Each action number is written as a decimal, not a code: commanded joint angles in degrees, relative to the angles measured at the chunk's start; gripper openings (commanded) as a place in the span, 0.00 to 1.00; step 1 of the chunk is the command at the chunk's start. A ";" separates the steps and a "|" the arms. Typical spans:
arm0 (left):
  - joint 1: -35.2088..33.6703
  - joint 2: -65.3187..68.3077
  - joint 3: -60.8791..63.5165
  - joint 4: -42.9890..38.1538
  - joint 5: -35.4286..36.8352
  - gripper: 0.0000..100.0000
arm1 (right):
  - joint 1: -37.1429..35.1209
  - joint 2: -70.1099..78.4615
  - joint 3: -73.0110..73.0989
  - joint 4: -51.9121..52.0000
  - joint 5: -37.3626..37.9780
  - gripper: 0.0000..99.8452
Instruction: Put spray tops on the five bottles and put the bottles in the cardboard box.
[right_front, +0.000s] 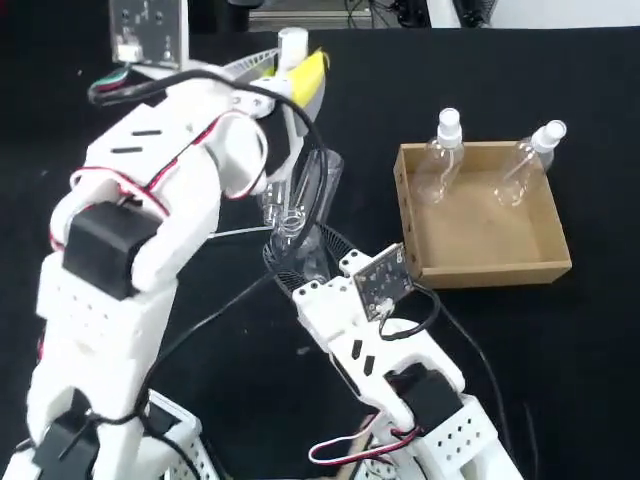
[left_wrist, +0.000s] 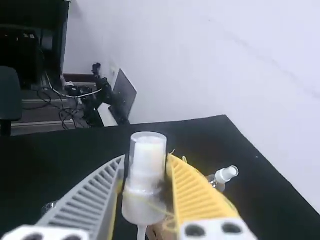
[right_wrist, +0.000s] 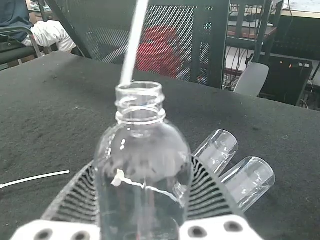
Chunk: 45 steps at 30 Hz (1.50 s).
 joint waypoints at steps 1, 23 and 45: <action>-0.04 -4.57 4.70 -3.69 0.62 0.04 | 0.88 -1.19 -0.57 -0.44 -0.18 0.01; -0.13 -22.07 35.91 -22.77 0.62 0.04 | 1.05 -1.19 0.40 -0.35 0.18 0.14; 0.04 -22.68 42.24 -22.68 0.70 0.04 | 1.05 -1.19 -2.86 -2.90 -0.18 0.01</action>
